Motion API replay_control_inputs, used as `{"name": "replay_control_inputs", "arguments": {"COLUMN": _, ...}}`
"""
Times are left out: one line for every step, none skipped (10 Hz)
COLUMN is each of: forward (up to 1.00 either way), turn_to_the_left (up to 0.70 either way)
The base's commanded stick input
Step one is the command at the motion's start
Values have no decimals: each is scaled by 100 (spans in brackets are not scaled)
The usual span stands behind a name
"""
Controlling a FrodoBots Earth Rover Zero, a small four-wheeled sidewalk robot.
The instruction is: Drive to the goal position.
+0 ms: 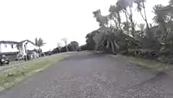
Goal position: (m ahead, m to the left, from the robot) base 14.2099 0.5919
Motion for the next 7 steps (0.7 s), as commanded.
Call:
{"name": "replay_control_inputs", "arguments": {"forward": 7, "turn_to_the_left": 0}}
{"name": "replay_control_inputs", "arguments": {"forward": 6, "turn_to_the_left": 0}}
{"name": "replay_control_inputs", "arguments": {"forward": 6, "turn_to_the_left": 0}}
{"name": "replay_control_inputs", "arguments": {"forward": 6, "turn_to_the_left": 0}}
{"name": "replay_control_inputs", "arguments": {"forward": 7, "turn_to_the_left": 0}}
{"name": "replay_control_inputs", "arguments": {"forward": 6, "turn_to_the_left": 0}}
{"name": "replay_control_inputs", "arguments": {"forward": 6, "turn_to_the_left": 0}}
